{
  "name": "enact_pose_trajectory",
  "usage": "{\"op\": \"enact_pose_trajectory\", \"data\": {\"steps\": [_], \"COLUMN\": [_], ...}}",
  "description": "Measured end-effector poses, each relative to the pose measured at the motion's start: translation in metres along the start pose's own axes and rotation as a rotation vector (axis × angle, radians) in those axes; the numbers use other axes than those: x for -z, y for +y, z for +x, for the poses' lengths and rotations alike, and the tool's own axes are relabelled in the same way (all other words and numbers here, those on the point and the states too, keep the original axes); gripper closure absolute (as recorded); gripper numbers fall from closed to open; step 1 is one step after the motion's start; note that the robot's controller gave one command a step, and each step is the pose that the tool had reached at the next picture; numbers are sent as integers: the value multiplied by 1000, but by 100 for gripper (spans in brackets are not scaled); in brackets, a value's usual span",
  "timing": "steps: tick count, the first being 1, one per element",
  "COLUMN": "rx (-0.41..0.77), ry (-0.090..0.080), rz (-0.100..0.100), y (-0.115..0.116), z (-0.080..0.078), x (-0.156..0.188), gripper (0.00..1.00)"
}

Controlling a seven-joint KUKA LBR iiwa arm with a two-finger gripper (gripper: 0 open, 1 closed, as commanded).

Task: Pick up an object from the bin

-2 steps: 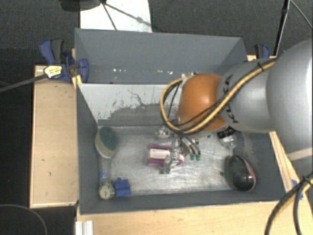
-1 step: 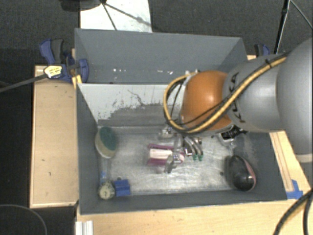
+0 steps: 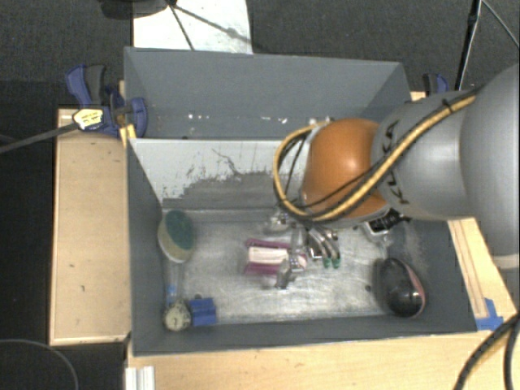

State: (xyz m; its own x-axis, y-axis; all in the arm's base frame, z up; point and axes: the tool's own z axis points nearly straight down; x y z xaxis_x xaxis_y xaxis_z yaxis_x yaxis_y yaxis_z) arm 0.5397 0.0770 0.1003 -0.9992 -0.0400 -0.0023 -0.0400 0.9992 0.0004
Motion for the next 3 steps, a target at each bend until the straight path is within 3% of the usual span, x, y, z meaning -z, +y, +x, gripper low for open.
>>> {"op": "enact_pose_trajectory", "data": {"steps": [1,2,3], "rx": [-15,-17,-20], "ry": [-6,-5,-13], "rz": [-2,-2,-2], "y": [4,4,4], "z": [0,-2,-5], "x": [-28,-26,-24], "gripper": [0,0,100]}}
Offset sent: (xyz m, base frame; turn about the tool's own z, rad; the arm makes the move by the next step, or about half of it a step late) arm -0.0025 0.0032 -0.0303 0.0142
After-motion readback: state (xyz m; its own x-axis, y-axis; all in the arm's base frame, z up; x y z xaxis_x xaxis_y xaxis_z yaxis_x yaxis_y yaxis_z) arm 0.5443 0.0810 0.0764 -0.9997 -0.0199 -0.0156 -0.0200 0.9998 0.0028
